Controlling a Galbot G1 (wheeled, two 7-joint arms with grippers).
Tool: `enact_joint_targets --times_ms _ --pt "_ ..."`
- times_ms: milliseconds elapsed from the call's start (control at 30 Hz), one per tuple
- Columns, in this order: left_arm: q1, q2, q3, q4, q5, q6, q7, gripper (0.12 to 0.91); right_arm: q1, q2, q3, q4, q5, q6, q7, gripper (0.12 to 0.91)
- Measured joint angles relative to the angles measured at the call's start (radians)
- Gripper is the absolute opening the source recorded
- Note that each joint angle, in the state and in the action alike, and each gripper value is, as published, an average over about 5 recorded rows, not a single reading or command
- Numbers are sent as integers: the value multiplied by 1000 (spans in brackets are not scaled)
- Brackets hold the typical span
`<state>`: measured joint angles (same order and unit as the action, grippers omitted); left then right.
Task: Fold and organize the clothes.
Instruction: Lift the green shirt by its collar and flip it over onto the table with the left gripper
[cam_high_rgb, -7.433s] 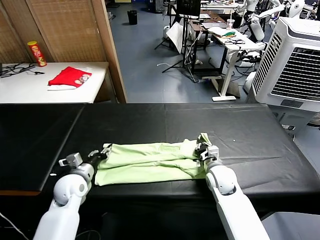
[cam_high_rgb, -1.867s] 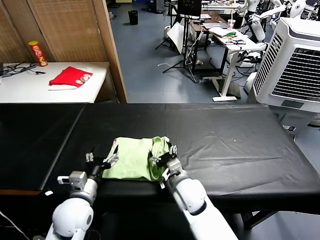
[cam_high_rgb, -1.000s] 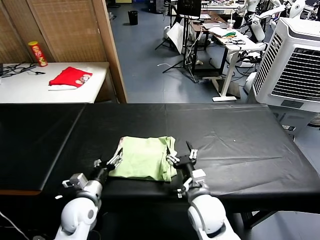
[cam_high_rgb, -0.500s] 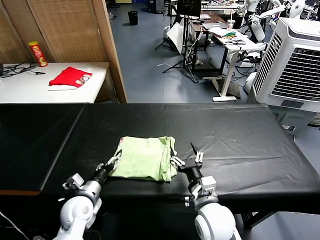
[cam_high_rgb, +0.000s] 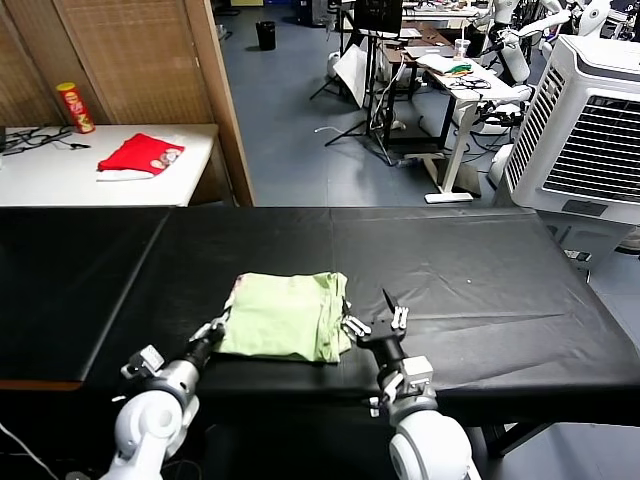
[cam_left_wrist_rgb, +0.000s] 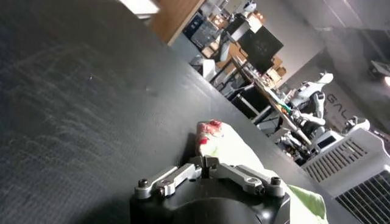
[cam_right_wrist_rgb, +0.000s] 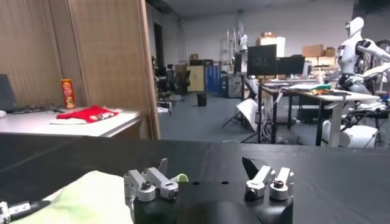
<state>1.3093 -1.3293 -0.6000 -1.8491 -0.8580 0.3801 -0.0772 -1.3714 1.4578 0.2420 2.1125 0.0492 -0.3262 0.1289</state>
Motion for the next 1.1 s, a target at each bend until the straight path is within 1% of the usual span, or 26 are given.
enact_joint_targets --times_ms 167,267,367,533,667,767,833,933,1000,1100 --pt "-4 38 -35 -44 118 37 -21 144 0 -2 15 -5 -2 -5 6 798" --pt "4 84 -70 -63 179 43 -20 144 1 -4 19 -10 -2 -6 8 798" --pt "20 150 -112 -75 215 41 -15 144 4 -4 18 -17 -2 -6 10 798" --pt "44 277 -191 -78 249 38 -15 144 14 -2 11 -26 -2 -6 11 798" --pt "64 380 -257 -97 337 21 -15 144 18 -2 6 -31 -3 -6 11 798" --pt "73 431 -287 -129 422 19 -21 144 15 1 1 -35 -4 -3 11 798" --pt "74 444 -289 -160 476 24 -27 144 10 4 -1 -37 -7 0 10 798" --pt "80 437 -262 -211 535 37 -38 144 -1 5 1 -36 -12 6 10 798" --pt "86 419 -224 -243 542 51 -54 144 -10 2 5 -33 -14 11 9 798" --pt "84 377 -145 -276 516 67 -86 144 -27 -2 15 -28 -14 19 7 798"
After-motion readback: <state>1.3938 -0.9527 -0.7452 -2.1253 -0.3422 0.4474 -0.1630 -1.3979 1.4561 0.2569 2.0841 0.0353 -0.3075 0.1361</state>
